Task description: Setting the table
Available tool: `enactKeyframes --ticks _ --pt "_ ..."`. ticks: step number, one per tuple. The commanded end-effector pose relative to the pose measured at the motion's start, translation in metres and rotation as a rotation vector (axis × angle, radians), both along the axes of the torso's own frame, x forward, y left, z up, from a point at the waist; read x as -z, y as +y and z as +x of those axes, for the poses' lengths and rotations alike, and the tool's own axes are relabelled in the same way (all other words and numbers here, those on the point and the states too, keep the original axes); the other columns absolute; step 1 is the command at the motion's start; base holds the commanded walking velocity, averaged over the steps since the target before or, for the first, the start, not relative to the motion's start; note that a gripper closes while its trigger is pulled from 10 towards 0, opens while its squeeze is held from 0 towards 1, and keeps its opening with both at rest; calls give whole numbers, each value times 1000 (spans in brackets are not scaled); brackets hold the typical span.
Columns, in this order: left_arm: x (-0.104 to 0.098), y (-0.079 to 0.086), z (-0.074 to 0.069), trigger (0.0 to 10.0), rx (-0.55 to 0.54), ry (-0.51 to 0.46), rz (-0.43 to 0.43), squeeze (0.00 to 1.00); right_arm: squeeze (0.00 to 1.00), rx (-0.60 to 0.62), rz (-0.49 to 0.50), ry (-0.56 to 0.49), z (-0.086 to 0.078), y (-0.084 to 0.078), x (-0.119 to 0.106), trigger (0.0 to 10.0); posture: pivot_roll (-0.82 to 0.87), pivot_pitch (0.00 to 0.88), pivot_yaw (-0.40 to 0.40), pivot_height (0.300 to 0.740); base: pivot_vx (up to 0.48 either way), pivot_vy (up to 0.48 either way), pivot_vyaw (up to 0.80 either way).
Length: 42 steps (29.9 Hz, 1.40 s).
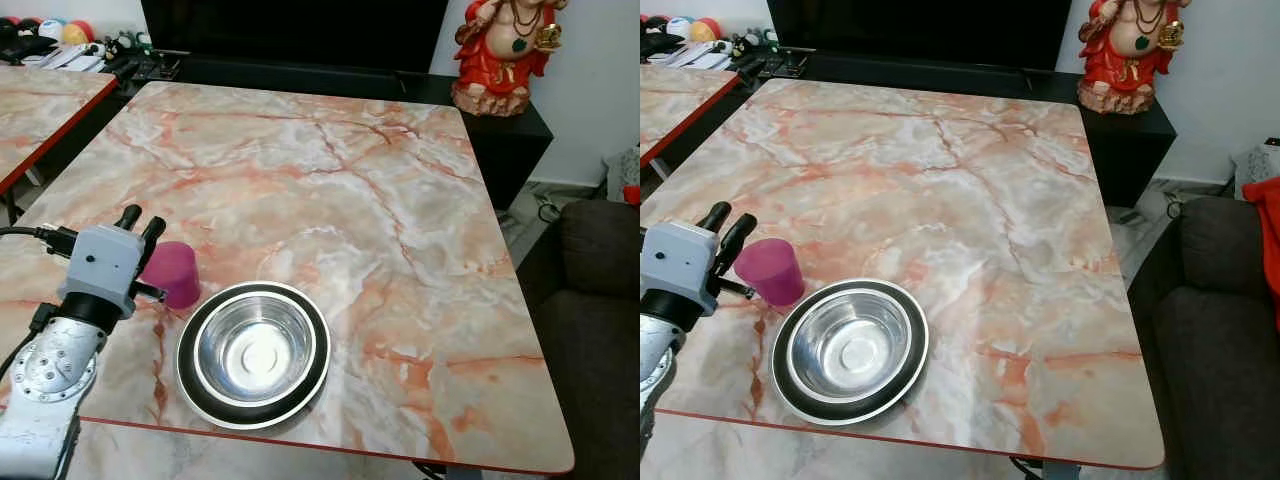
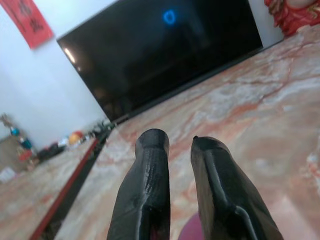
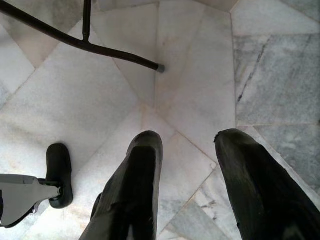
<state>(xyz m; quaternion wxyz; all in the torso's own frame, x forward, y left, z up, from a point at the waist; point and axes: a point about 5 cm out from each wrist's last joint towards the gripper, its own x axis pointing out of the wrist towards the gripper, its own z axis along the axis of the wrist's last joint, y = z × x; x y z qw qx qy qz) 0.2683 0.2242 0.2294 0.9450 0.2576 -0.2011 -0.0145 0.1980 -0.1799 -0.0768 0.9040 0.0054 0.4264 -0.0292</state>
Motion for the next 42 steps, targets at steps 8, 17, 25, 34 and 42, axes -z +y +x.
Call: enactKeyframes --ticks 8,17,25,34,42 --pt "6 -6 5 10000 35 -45 4 0 0 26 -6 22 -6 5 4 10000 66 64 -9 740 0 0 0" --pt "13 -12 11 10000 40 -47 -33 0 0 5 -17 -14 -18 -1 7 10000 60 26 -9 740 0 0 0" --pt "25 -14 10 10000 21 -38 -62 0 0 3 -24 -9 -17 -2 7 10000 65 0 7 740 0 0 0" --pt "24 -8 10 10000 -7 -51 -62 0 0 -15 -10 -1 -22 5 9 10000 86 0 7 740 0 241 0" --pt "25 -9 9 10000 -3 -44 -70 0 0 -30 -8 11 -25 8 11 10000 96 0 7 740 0 480 0"
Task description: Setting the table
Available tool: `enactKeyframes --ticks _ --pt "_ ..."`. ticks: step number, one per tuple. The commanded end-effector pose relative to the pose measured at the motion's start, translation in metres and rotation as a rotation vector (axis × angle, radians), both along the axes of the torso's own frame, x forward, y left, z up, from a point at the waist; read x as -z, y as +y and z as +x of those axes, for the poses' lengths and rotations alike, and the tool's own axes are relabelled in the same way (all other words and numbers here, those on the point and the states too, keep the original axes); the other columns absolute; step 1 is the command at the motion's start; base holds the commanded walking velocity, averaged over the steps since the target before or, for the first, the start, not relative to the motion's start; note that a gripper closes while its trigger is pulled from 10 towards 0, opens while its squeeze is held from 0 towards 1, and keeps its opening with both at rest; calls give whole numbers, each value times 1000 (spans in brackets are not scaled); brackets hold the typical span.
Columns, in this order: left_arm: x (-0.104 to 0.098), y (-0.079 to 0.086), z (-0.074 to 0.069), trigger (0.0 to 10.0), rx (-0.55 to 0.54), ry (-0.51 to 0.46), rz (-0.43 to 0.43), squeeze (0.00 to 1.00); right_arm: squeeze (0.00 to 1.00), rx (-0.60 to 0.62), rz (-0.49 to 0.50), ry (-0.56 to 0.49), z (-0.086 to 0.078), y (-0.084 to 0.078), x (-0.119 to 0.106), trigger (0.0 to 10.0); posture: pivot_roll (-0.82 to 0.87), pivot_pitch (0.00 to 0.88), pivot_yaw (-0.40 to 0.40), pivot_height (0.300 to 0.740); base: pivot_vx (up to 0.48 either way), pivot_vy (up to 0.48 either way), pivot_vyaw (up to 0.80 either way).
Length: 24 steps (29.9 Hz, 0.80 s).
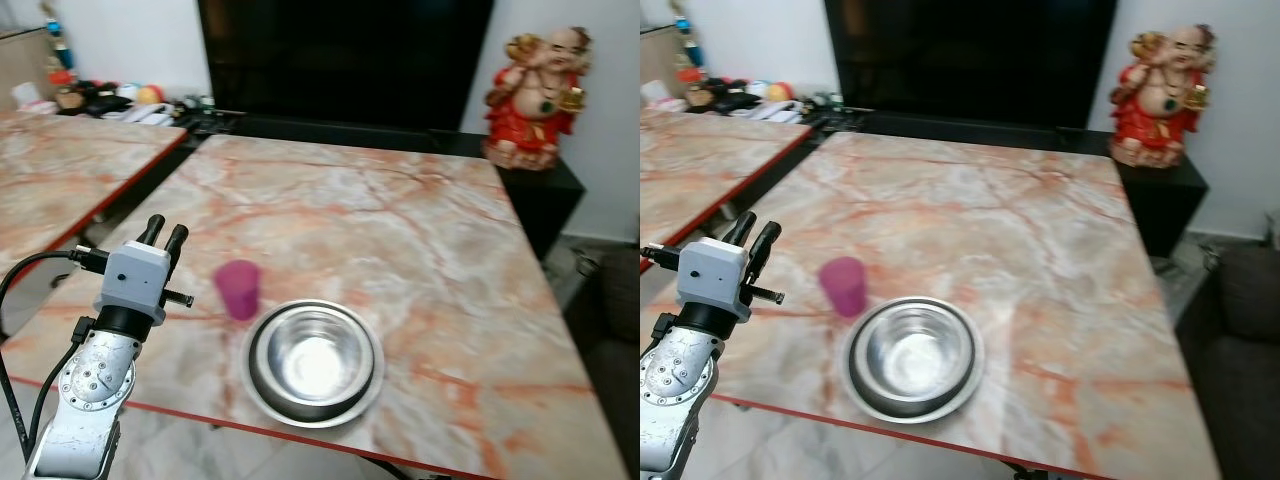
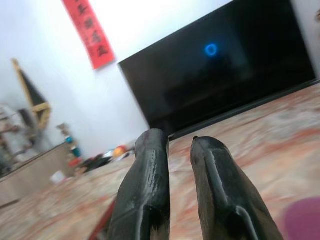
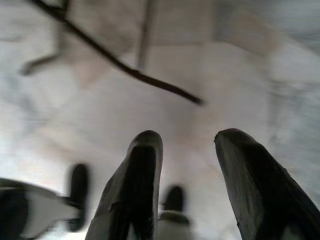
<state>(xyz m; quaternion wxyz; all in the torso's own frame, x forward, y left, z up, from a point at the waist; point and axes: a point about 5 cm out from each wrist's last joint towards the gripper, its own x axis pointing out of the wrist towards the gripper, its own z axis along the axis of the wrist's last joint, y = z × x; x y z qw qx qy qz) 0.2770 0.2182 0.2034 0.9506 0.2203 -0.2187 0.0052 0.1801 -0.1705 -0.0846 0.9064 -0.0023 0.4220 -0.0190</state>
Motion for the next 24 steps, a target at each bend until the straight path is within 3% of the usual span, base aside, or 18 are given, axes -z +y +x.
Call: enactKeyframes --ticks 1,17,24 --pt "-1 -4 1 10000 14 -3 13 0 0 -13 -5 22 -7 -1 3 10000 95 0 8 740 0 480 0" --pt "-6 -1 3 10000 22 1 13 0 0 -37 0 19 -5 5 3 10000 99 13 19 740 0 480 0" --pt "-8 1 4 10000 2 -4 -6 0 0 -45 4 22 -8 6 4 10000 109 56 13 740 0 480 700"
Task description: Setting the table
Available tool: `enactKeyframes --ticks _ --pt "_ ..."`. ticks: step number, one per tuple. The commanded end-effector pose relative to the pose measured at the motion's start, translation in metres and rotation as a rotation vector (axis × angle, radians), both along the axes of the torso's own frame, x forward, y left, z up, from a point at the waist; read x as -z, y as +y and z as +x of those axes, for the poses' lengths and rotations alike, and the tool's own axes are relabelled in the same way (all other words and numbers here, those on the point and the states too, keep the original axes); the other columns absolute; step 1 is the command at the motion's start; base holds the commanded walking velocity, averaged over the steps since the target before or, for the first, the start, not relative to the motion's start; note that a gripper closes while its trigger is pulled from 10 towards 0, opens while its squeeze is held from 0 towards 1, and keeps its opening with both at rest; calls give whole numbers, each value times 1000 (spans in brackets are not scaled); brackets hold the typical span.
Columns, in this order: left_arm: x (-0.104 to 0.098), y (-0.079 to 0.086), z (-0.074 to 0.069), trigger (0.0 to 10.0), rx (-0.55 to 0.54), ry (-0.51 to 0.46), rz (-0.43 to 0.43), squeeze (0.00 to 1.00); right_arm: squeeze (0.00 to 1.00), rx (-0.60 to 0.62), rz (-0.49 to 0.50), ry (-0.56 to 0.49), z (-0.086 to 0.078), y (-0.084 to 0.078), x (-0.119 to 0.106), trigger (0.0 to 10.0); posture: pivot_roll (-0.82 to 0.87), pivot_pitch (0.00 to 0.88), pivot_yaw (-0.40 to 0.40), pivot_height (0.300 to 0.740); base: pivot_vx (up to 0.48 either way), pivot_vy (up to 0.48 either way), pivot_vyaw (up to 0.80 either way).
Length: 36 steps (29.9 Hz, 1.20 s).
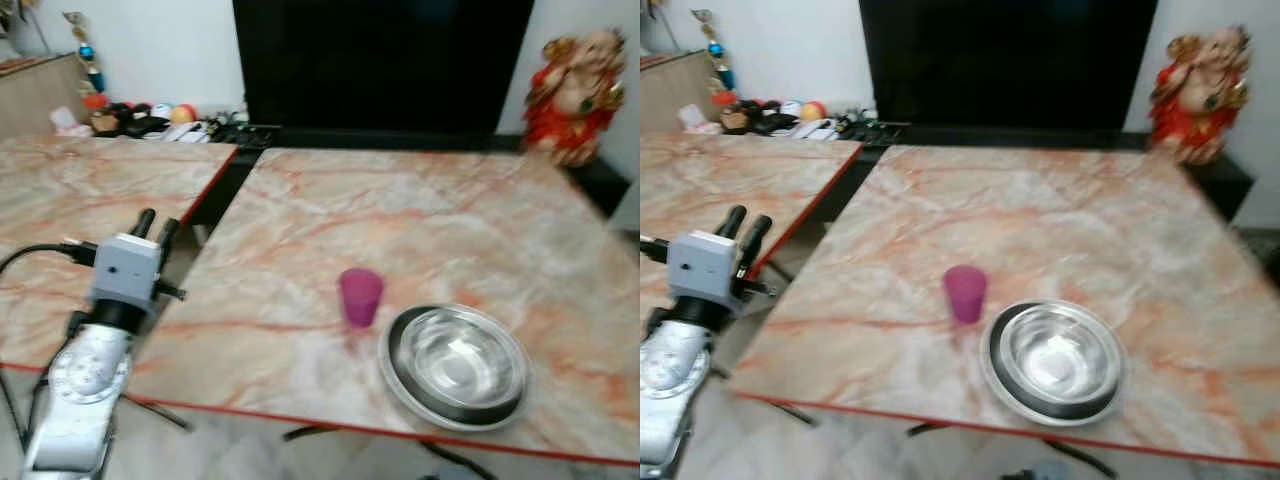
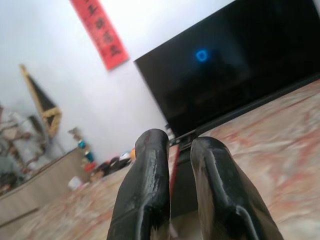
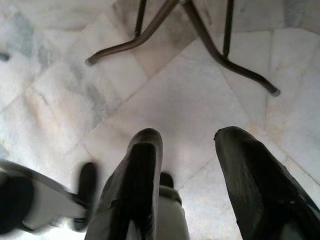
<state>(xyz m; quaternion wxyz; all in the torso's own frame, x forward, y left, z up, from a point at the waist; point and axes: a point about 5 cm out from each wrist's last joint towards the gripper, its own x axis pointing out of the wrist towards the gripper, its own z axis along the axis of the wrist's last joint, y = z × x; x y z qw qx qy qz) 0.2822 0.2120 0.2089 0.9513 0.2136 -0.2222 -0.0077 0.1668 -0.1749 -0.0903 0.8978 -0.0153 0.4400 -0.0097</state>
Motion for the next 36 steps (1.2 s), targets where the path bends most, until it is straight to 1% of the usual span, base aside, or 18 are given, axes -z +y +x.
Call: enactKeyframes --ticks 1,5,19,28,36 --pt "-3 7 -1 10000 -27 -3 1 0 0 -17 20 -17 6 10 -2 10000 109 56 13 740 0 480 800" --pt "-3 9 -1 10000 -36 -2 -2 0 0 -1 38 -18 6 12 -2 10000 115 71 12 740 0 480 142" --pt "-6 10 -1 10000 -54 -8 -4 0 0 -24 44 -16 8 16 -2 10000 122 98 -3 740 0 480 0" --pt "-6 9 -3 10000 -69 -22 -20 0 0 -33 33 -20 10 11 -4 10000 121 104 -18 740 0 480 0" --pt "-6 10 -4 10000 -77 -24 -24 0 0 -40 34 -10 8 10 -2 10000 125 111 -22 740 0 480 0"
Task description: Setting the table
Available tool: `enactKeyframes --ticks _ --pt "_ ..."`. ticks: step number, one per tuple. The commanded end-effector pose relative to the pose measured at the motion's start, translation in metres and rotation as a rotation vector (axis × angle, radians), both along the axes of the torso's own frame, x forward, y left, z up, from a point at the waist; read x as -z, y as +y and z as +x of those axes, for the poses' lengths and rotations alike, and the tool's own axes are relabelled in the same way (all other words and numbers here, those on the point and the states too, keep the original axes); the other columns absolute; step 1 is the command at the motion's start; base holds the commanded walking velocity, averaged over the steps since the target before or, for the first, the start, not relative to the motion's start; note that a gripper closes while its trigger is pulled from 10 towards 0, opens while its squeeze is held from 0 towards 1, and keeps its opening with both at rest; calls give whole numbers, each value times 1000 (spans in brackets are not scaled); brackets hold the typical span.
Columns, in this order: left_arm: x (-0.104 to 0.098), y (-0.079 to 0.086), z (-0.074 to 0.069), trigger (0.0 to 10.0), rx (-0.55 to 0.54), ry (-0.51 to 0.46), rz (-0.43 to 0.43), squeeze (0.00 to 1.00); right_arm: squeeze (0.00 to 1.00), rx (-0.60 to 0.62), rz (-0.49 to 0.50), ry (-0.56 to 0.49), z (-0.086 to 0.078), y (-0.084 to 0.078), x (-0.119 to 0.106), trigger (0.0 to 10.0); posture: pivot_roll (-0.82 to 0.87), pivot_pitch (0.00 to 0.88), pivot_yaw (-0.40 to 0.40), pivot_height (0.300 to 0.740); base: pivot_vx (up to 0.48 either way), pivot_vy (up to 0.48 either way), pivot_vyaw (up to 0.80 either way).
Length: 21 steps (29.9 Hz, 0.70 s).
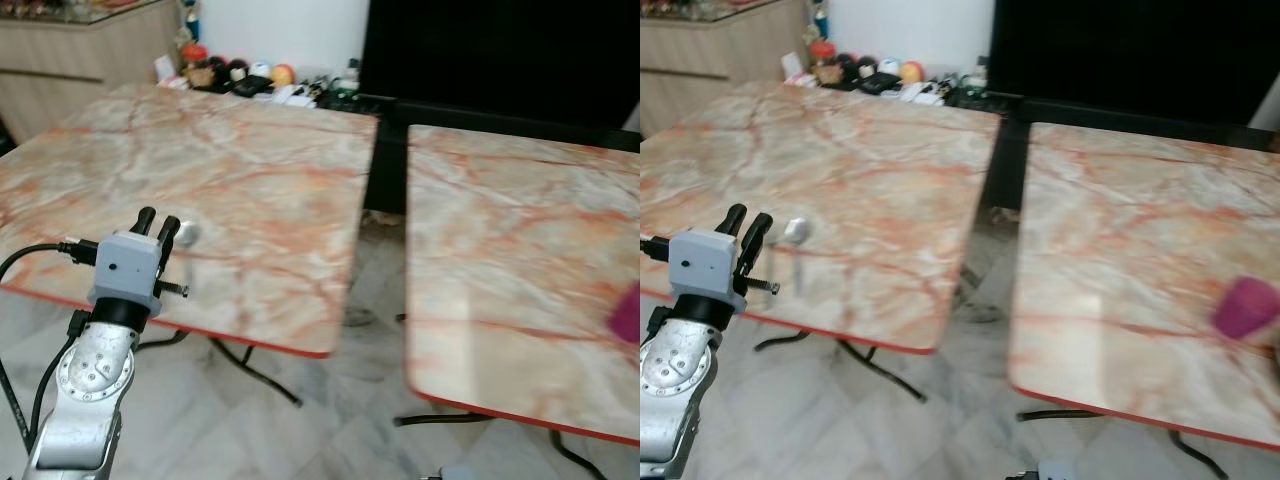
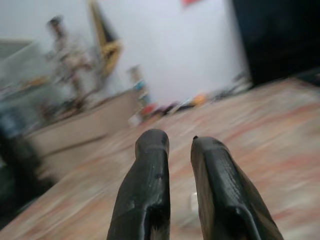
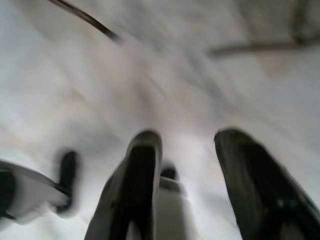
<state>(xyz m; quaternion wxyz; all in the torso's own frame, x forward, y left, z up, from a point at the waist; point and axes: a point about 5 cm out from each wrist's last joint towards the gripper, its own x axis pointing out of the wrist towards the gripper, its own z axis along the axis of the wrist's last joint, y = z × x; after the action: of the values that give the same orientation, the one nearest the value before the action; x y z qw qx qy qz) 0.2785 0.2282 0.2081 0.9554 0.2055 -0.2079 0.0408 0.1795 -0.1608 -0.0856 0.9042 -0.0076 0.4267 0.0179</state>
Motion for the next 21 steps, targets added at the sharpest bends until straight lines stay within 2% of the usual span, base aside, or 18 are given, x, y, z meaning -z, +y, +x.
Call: enactKeyframes --ticks 1,21 --pt "-7 -7 -1 10000 17 -32 16 0 0 3 -4 22 -6 -4 3 10000 125 111 -23 740 0 480 0" --pt "-9 -3 -2 10000 2 -36 9 0 0 2 -4 52 -14 -5 6 10000 136 121 -23 740 0 480 0"
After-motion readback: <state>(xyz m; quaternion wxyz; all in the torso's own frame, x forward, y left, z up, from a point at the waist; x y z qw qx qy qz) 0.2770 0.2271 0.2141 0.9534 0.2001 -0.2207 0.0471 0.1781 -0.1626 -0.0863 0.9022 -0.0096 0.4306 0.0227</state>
